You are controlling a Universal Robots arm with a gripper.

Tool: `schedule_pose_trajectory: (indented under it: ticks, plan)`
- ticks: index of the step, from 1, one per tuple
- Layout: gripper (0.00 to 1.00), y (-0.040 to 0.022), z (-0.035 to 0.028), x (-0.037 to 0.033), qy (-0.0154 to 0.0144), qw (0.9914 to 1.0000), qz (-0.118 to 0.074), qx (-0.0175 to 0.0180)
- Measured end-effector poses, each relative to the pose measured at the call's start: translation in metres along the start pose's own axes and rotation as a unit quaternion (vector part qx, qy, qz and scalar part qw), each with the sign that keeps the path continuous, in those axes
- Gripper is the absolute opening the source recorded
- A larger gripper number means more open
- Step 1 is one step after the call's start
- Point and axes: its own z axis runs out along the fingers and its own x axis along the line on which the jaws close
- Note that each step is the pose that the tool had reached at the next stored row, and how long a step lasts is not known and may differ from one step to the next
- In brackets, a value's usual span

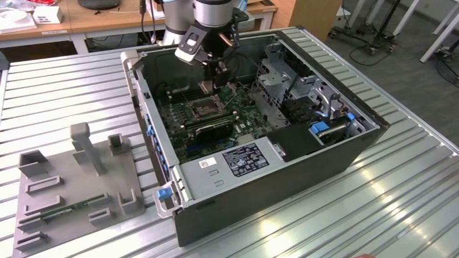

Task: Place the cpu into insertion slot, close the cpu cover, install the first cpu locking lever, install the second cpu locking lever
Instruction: 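Place the cpu into insertion slot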

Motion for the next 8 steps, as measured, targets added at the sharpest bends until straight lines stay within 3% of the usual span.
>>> schedule_pose_trajectory:
  ticks: [8]
  plan:
    - [0.54,-0.0014,0.0140,-0.0003,-0.0002,1.00000,0.002,0.0000]
